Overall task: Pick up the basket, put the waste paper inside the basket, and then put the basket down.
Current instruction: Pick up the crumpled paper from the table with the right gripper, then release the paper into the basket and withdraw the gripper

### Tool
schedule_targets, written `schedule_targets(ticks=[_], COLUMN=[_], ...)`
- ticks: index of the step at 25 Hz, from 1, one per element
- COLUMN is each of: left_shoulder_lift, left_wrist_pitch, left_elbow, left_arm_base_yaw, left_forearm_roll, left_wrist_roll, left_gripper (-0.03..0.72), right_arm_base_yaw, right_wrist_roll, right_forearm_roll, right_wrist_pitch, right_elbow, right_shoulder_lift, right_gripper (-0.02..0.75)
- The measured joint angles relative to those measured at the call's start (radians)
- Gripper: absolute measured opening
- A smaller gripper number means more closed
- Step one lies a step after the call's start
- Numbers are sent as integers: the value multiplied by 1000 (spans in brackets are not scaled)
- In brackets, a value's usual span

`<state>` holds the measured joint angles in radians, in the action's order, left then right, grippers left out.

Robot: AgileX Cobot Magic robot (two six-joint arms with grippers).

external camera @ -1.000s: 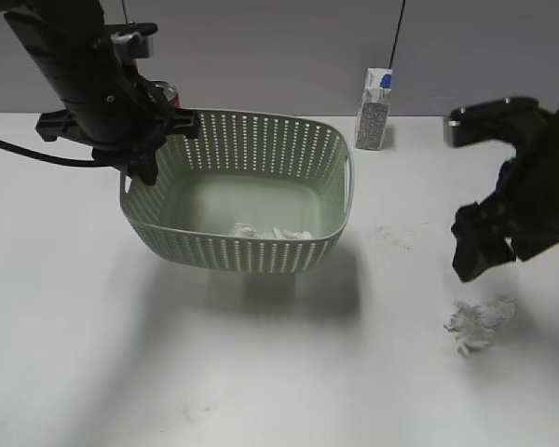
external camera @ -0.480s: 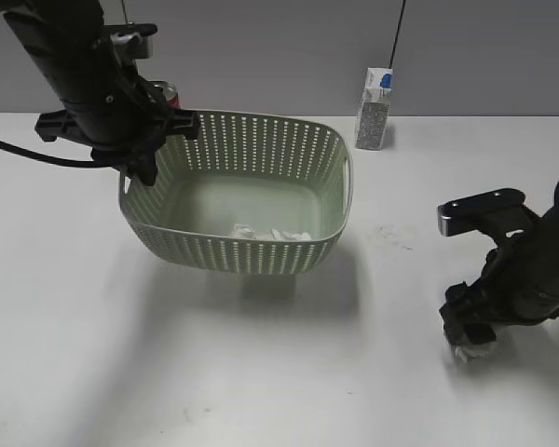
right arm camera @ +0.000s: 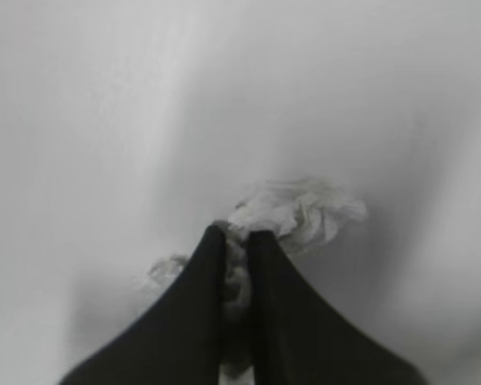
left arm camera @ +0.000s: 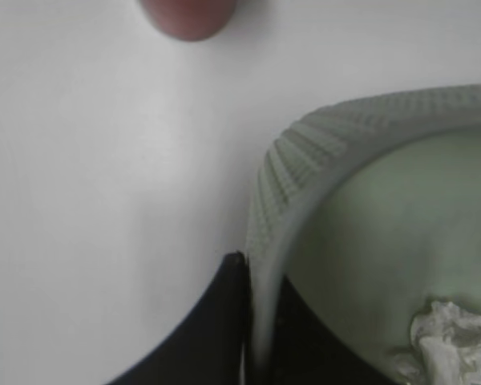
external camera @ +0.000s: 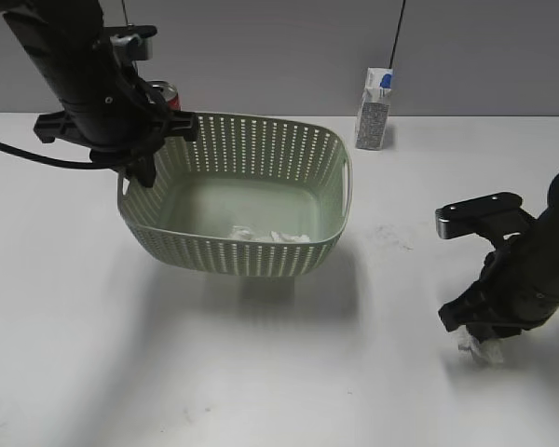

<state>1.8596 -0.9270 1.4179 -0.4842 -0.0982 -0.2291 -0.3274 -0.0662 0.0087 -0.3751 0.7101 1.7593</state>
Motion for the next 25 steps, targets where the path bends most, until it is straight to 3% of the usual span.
schedule_targets(ticks=[6, 11, 20, 23, 25], left_shoulder_lift=[0, 0, 0, 0, 0], left_wrist_pitch=[-5, 6, 8, 8, 8], left_elbow=[0, 0, 0, 0, 0], left_arm_base_yaw=[0, 0, 0, 0, 0], left_forearm_roll=[0, 0, -1, -1, -2], left_wrist_roll=[0, 0, 0, 0, 0], left_gripper=[1, 0, 0, 0, 0], right_arm_base_yaw=[-13, -96, -239, -258, -261], right_wrist_roll=[81, 261, 349, 352, 353], right_forearm_roll=[128, 308, 365, 366, 373], right_wrist_pitch=[-158, -135, 5, -18, -63], right_elbow=[42, 192, 432, 494, 544], right_shoulder_lift=[-198, -373, -209, -94, -22], right_gripper=[23, 21, 20, 79, 216])
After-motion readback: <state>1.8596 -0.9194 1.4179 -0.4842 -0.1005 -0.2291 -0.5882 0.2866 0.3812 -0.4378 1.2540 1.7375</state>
